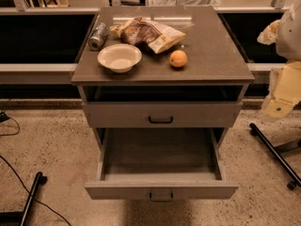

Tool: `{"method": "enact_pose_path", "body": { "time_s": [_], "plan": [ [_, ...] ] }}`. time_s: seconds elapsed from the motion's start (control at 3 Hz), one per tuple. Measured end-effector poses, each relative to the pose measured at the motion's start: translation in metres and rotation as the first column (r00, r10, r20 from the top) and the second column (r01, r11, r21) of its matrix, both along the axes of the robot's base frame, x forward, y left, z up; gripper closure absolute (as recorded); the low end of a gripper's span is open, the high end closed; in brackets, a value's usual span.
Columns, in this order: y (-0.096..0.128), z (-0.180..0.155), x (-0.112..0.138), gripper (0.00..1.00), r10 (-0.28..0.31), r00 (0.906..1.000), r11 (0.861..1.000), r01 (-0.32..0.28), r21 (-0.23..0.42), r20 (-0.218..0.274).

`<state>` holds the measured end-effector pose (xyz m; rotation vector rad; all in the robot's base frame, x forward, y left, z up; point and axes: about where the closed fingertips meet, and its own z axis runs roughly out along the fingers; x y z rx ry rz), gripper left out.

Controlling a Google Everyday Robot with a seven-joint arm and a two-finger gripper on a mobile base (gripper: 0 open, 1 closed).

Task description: Place orange into middle drawer

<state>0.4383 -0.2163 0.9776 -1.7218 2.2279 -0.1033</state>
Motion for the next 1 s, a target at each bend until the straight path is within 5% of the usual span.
{"method": "enact_pose_path", "body": {
  "time_s": [0.67, 1.0],
  "plan": [
    [0.013, 0.006, 0.019, 0.00, 0.046, 0.9984, 0.998, -0.047, 0.033, 0.032],
    [0.044, -0.006, 0.090, 0.00, 0.057, 0.9899, 0.977, -0.082, 0.196, 0.130]
  ]
}}
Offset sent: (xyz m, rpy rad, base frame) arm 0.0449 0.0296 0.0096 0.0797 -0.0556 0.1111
